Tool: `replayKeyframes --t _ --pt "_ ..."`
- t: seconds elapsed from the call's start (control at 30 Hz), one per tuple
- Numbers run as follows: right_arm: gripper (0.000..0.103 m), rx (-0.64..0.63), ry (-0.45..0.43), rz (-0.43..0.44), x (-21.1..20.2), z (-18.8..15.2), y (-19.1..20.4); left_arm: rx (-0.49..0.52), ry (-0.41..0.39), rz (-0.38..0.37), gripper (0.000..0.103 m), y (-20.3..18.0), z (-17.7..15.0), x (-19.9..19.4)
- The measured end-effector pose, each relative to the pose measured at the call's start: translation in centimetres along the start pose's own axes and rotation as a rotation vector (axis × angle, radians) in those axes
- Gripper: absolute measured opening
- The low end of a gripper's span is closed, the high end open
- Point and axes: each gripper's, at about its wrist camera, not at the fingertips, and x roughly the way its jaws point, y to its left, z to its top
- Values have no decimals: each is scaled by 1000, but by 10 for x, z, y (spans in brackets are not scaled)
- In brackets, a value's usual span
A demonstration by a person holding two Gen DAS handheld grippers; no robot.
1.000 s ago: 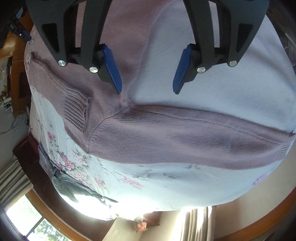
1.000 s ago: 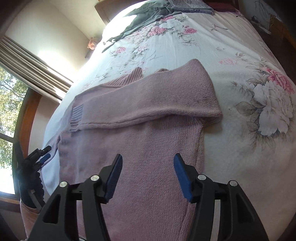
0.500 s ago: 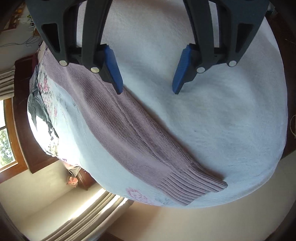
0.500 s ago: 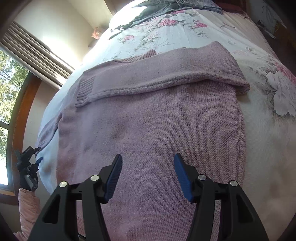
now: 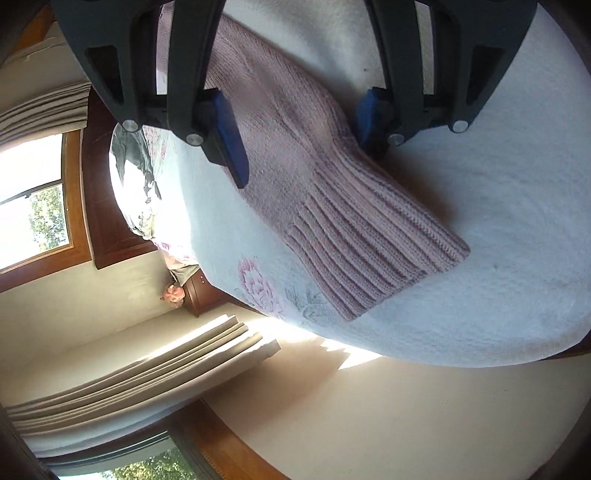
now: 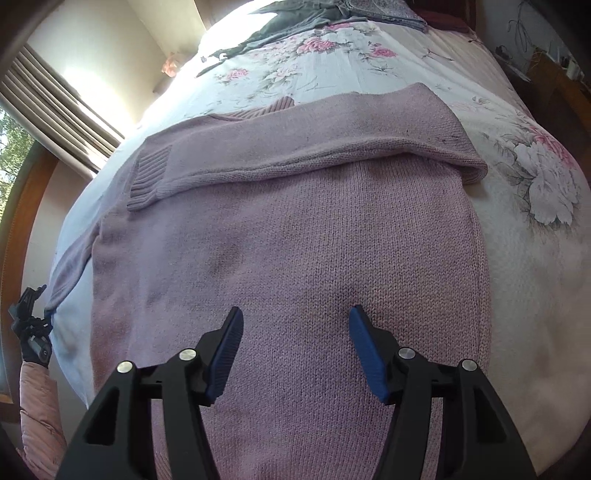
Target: Fold small clothes
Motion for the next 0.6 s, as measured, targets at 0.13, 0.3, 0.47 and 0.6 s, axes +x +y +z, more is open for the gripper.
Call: replayKeyframes --t 0.13,0.3,0.47,0.6 --pt "63 -1 -6 -18 1 -1 3 -4 -3 7 35 -2 12 6" --pt "63 4 -7 -23 2 -3 1 18 -4 37 7 1 18 6" --pt "63 12 -10 -12 -1 -6 -1 86 -32 47 6 -17 16 -3" --pt "62 16 -13 -4 -7 -9 -3 176 -48 -10 6 -52 9 -17"
